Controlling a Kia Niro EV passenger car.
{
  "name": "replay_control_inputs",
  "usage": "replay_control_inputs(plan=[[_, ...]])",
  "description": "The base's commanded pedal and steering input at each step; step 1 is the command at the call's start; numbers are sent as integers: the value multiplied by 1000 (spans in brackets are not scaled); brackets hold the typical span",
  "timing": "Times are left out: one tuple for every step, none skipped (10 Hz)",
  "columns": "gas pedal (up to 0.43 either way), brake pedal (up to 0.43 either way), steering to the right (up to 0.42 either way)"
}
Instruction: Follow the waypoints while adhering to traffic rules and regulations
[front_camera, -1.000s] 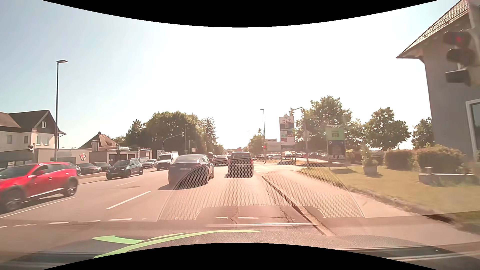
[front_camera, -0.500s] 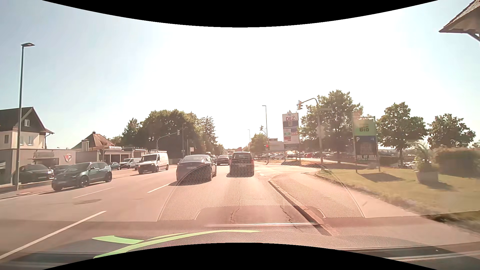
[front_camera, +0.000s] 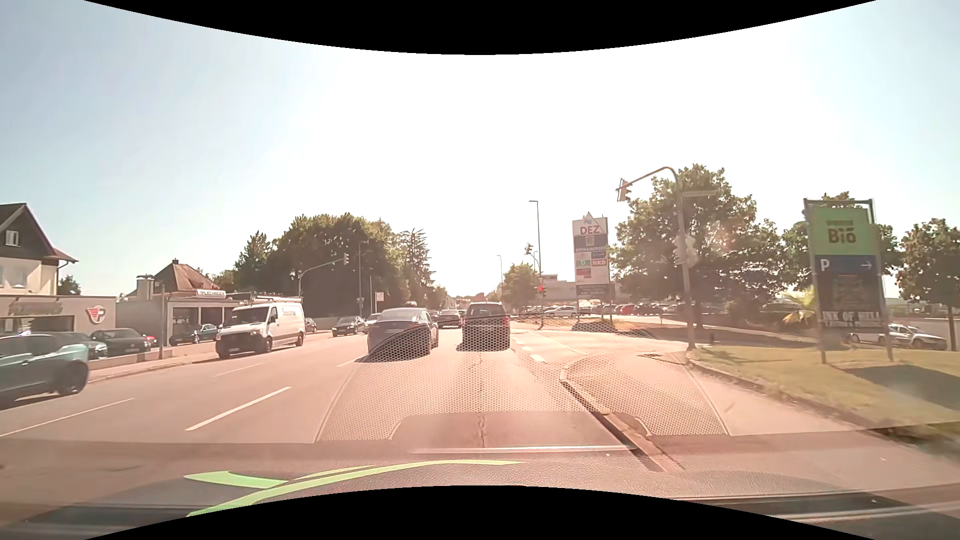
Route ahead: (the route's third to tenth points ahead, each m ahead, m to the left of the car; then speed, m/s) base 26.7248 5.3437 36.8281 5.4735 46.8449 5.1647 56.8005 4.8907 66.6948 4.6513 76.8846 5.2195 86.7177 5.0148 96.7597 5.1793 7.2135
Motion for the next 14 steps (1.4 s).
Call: replay_control_inputs(plan=[[157, 0, -5], [157, 0, -4], [157, 0, -3], [157, 0, -1], [157, 0, 1], [157, 0, 1], [157, 0, 2], [157, 0, 2], [157, 0, 4], [157, 0, 5], [157, 0, 5], [150, 0, 8], [150, 0, 8], [150, 0, 8]])
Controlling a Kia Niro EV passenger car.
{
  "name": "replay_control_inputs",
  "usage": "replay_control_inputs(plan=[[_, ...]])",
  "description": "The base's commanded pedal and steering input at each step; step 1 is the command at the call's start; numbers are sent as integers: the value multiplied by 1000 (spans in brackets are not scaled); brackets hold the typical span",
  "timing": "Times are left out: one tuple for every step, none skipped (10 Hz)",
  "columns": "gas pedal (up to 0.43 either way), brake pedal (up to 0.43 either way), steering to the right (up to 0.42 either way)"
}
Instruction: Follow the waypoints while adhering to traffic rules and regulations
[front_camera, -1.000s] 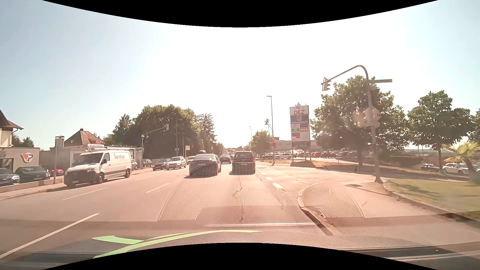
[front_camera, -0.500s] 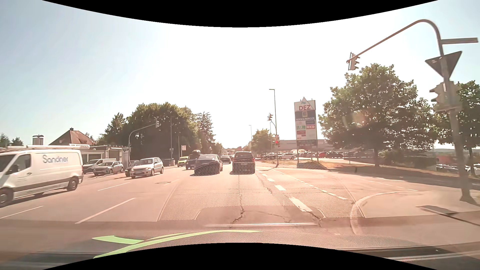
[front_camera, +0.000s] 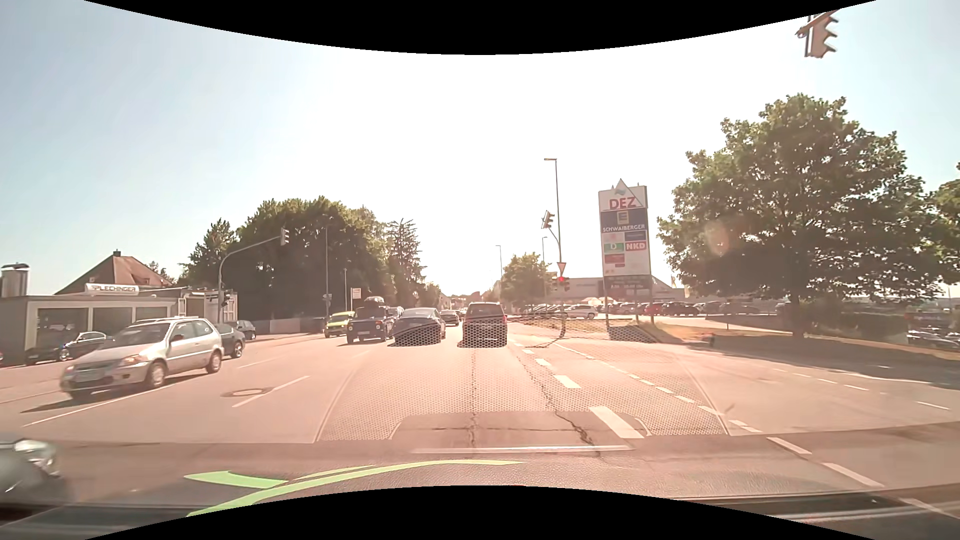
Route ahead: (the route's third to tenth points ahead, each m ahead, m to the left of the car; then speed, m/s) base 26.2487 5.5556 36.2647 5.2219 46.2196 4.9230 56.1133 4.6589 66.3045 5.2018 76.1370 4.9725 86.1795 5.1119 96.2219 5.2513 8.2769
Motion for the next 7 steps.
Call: replay_control_inputs(plan=[[150, 0, 7], [138, 0, 7], [130, 0, 5], [130, 0, 4], [130, 0, 4], [118, 0, 2], [118, 0, -2]])
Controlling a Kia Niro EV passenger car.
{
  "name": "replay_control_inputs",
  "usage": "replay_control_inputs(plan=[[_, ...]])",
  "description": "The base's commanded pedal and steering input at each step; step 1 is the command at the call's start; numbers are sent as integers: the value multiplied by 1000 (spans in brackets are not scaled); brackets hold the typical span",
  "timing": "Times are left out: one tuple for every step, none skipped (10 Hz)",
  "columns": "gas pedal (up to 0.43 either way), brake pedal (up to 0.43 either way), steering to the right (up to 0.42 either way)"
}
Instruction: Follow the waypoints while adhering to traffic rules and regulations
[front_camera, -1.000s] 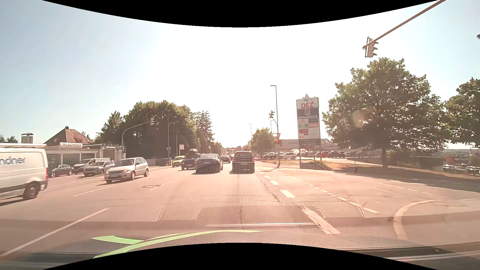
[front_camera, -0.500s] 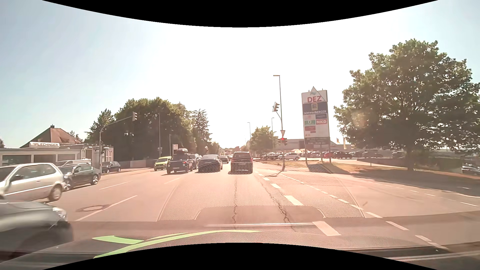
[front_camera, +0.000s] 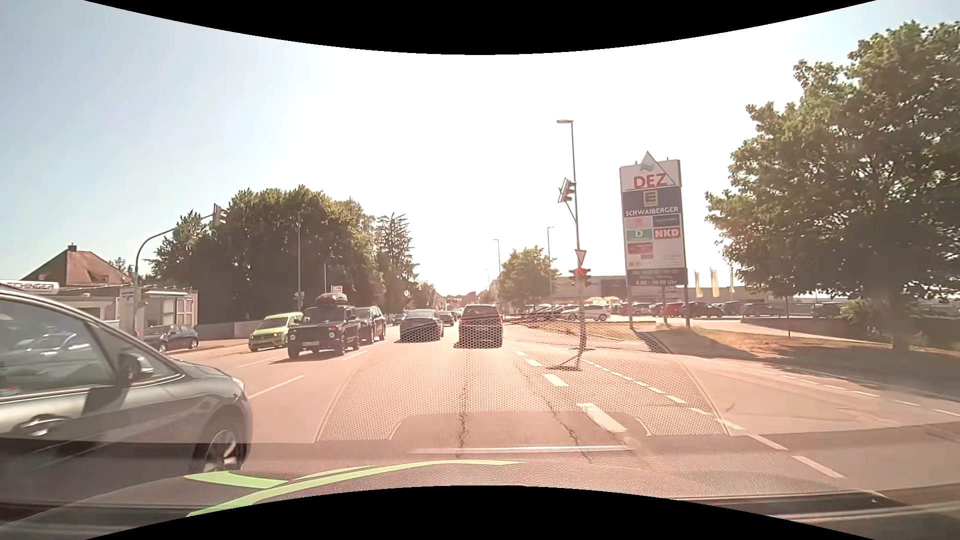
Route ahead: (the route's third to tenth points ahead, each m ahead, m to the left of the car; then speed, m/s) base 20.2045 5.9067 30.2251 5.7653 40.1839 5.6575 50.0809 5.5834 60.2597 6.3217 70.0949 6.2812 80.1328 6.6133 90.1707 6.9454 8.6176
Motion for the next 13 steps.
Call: replay_control_inputs(plan=[[118, 0, -5], [118, 0, -5], [118, 0, -7], [118, 0, -7], [118, 0, -7], [110, 0, -7], [110, 0, -7], [98, 0, -7], [98, 0, -8], [98, 0, -9], [87, 0, -10], [87, 0, -10], [87, 0, -10]])
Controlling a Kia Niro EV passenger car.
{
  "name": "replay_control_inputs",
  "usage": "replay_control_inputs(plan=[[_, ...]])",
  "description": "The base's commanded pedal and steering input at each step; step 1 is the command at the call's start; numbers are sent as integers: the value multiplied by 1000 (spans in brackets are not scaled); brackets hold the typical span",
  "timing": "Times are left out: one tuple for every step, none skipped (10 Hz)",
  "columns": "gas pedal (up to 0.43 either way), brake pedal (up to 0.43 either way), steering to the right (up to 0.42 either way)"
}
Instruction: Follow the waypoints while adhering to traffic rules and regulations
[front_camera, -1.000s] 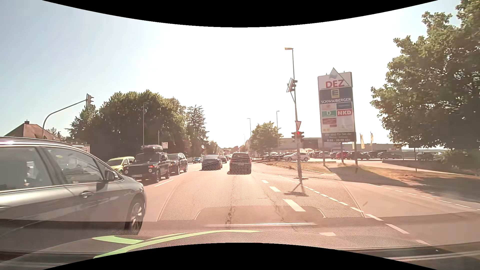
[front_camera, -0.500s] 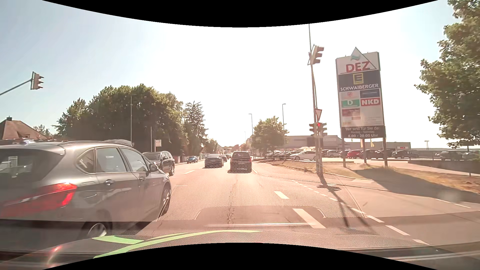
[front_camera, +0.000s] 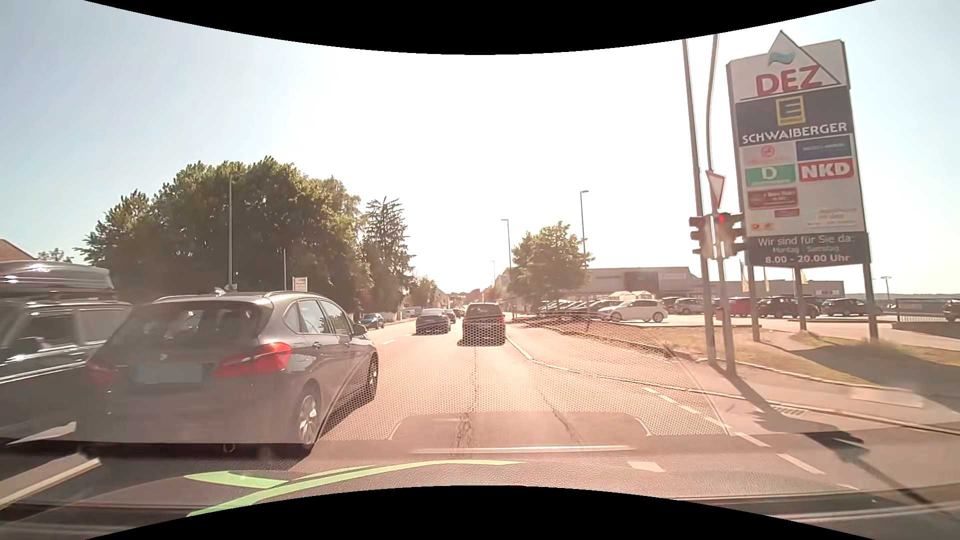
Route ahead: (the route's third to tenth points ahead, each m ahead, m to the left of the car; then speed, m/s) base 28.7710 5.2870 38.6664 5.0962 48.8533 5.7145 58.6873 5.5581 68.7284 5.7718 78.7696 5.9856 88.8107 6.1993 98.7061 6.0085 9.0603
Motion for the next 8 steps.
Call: replay_control_inputs(plan=[[87, 0, -10], [87, 0, -8], [87, 0, -8], [87, 0, -8], [87, 0, -8], [87, 0, -8], [87, 0, -8], [87, 0, -7]])
